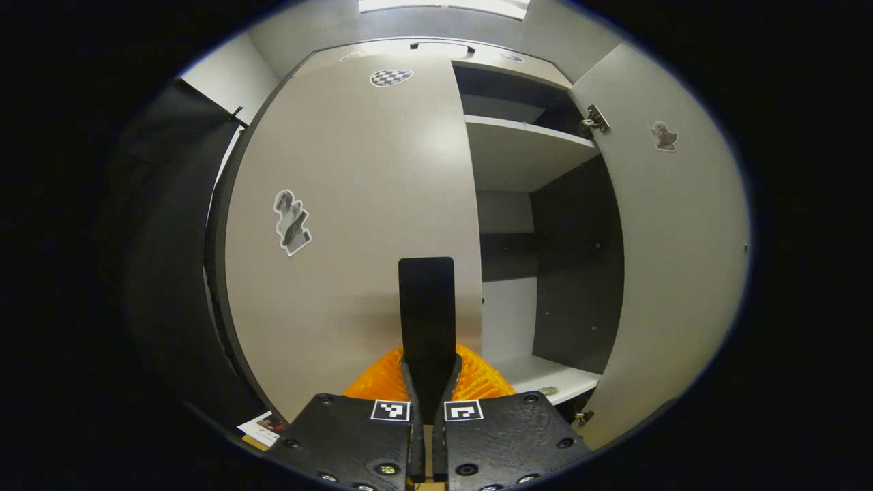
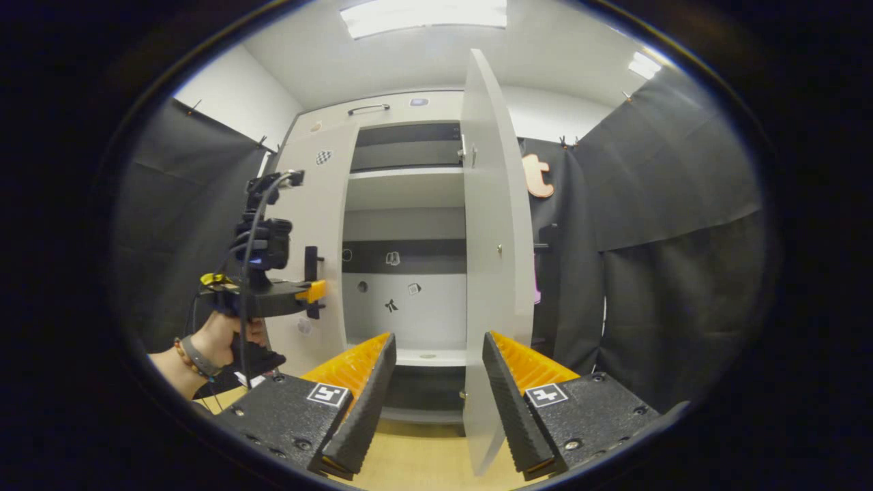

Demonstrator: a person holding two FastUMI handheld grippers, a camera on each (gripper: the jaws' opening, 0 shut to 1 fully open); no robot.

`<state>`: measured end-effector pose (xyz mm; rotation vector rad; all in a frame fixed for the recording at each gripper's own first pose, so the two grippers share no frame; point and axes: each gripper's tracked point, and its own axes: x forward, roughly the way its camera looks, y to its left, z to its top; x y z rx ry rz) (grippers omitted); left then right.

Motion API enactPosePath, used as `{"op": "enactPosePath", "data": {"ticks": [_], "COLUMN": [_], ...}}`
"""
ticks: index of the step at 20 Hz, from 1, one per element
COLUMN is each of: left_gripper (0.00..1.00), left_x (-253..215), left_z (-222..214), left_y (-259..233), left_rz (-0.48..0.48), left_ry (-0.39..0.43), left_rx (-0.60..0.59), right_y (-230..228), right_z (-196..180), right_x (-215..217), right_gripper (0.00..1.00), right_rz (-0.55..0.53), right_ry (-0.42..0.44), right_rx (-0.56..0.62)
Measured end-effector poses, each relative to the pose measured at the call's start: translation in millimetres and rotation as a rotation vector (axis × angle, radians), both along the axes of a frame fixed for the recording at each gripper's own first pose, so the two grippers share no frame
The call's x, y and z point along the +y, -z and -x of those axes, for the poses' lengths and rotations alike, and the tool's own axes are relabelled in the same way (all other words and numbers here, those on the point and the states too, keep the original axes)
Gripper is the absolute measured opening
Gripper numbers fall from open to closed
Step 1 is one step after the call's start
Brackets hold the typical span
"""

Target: Open the right door of the double-door shoe cabinet with the right hand, and open the left door with the left hand.

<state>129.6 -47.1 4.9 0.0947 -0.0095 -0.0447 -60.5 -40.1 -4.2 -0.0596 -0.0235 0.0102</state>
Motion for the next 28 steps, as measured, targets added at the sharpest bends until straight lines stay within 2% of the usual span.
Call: {"op": "enactPosePath", "data": {"ticks": [9,15,18,23,28], "left_gripper": [0.04,0.04,0.03,0.03,0.02], "left_x": [17,45,69,99,137], "left_z": [46,85,102,122,136], "left_y": [-4,-11,-12,-13,-14], "left_rz": [-0.002,-0.014,-0.05,-0.038,-0.084], "left_ry": [0.002,-0.039,-0.084,-0.131,-0.211], "left_rx": [0.005,0.002,-0.01,-0.009,-0.014], "right_y": [0,7,12,17,22], "right_z": [0,-3,-11,-9,-14], "right_x": [2,4,9,14,16], "right_gripper": [0.8,0.8,0.8,0.8,0.8], "right_rz": [-0.017,-0.031,-0.035,-0.044,-0.04], "right_ry": [-0.028,-0.062,-0.078,-0.085,-0.083], "right_rx": [-0.003,0.019,0.02,0.023,0.037]}}
